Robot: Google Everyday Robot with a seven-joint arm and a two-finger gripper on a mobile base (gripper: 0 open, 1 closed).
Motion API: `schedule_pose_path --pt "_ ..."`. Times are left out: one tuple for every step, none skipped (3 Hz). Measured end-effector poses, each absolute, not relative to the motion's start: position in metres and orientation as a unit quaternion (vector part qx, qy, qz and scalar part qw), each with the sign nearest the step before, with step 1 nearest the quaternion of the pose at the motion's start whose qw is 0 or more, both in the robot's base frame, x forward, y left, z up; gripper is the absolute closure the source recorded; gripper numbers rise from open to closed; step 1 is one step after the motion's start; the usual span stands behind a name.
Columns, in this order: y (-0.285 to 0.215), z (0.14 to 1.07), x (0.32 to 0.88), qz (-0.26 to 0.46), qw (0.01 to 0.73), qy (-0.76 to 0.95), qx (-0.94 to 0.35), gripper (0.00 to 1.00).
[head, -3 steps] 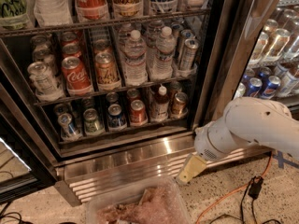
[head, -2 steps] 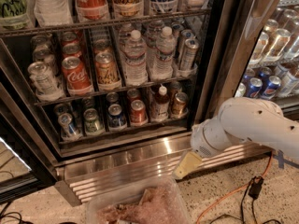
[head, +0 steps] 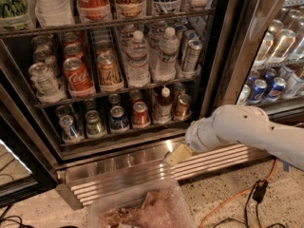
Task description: Pick blue plastic bottle from bottom shelf of fridge
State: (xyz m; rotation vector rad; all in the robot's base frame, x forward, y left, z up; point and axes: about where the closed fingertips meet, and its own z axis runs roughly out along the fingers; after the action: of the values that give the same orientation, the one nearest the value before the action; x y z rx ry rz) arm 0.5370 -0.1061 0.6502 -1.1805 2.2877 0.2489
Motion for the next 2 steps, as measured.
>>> schedule_pose_path --pt "-0.0981 0.6358 0.5571 0.095 0.314 0.857 -0.398 0.00" --pt "-0.0965 0.6440 0.5658 0.092 0.333 0.852 -0.392 0.00"
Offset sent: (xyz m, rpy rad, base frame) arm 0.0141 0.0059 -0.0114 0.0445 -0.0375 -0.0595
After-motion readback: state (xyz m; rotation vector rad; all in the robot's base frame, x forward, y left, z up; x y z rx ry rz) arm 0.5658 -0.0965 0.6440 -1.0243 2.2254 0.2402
